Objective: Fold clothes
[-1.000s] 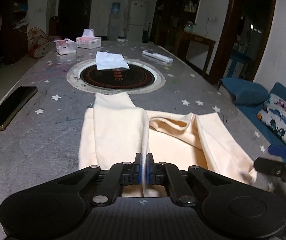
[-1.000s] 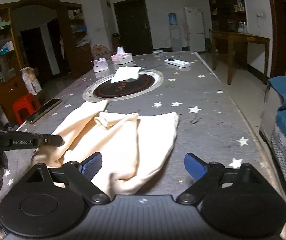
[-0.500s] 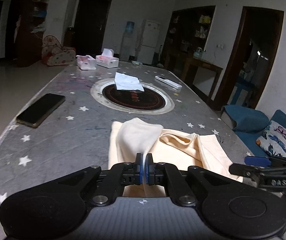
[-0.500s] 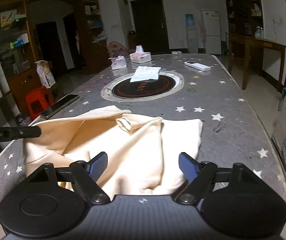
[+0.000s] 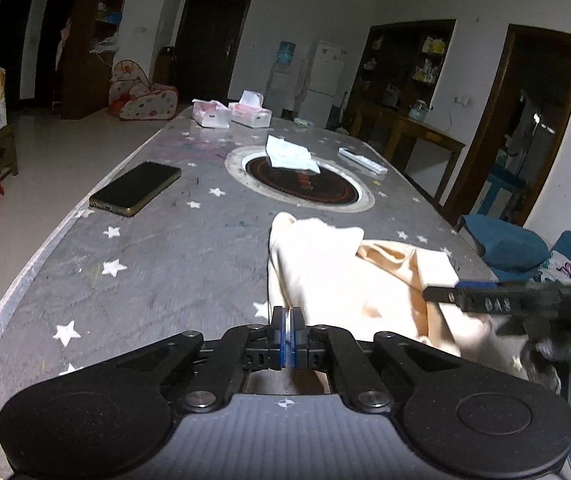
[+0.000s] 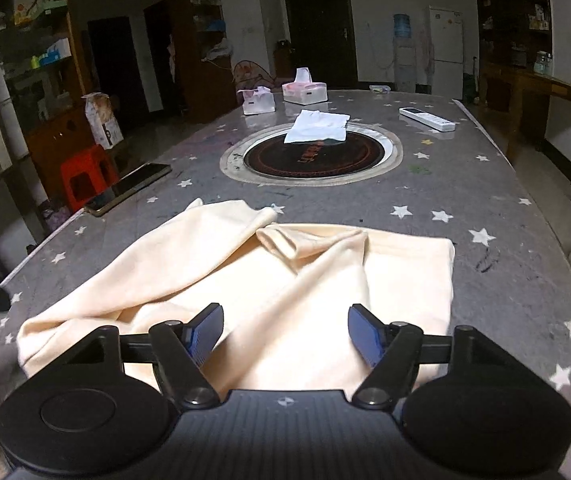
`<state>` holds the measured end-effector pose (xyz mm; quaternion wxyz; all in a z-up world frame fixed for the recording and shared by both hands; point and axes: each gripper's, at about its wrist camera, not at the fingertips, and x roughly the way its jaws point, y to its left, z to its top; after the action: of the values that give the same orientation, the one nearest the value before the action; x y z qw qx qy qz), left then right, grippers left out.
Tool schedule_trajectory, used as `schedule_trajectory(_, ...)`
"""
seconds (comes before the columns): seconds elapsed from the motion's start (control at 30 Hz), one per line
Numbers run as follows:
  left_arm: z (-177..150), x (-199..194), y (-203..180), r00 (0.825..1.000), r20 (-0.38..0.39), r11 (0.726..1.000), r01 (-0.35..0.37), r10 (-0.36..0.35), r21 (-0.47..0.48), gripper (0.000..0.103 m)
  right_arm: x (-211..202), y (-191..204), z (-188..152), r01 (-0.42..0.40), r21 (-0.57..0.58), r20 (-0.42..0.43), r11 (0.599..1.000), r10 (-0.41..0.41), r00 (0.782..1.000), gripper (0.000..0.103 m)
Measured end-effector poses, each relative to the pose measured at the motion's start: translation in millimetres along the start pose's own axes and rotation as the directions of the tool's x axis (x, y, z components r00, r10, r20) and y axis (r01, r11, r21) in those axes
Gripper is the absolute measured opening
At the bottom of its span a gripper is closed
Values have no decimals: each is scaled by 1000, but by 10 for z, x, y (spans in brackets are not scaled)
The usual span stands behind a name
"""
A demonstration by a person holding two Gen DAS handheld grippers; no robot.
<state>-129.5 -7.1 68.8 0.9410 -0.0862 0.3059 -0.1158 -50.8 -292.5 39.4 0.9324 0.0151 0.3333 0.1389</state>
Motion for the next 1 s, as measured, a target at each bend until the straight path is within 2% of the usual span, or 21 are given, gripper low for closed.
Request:
schedule_trajectory(0.13, 34, 89, -26, 1000, -8, 1000, -3, 3, 8, 8, 107, -28, 99, 25, -5, 1, 1000, -25, 1000, 70)
schedule_trajectory(0.23, 102, 202, -78, 1000, -3, 999, -12, 13, 31, 25, 190, -93, 159, 41, 0, -4, 999, -41, 999, 69)
schedule_trajectory(0.27, 130, 251, -95, 1000, -4, 999, -14, 14, 40, 36, 217, -116, 176, 46, 3, -6, 999, -46, 999, 68)
schedule_trajectory(0.4, 249, 461, -184, 1000, -8, 996, -18, 18, 87, 46, 354, -200, 216, 52, 19, -24, 998, -51, 998, 63)
schedule_trajectory(0.53, 352, 704, -262, 999, -28, 991, -24, 28, 135, 48, 489, -248, 234, 51, 29, -45, 998, -50, 998, 60)
schedule_trajectory(0.73, 423, 1056, -350, 996, -75, 981, -28, 43, 192, 48, 639, -282, 221, 37, 29, -73, 999, -34, 997, 51)
schedule_trajectory(1.0, 451, 1379, -493, 992, -121, 969, -4, 35, 245, 48, 612, -334, 234, 27, 19, -66, 999, -25, 997, 28)
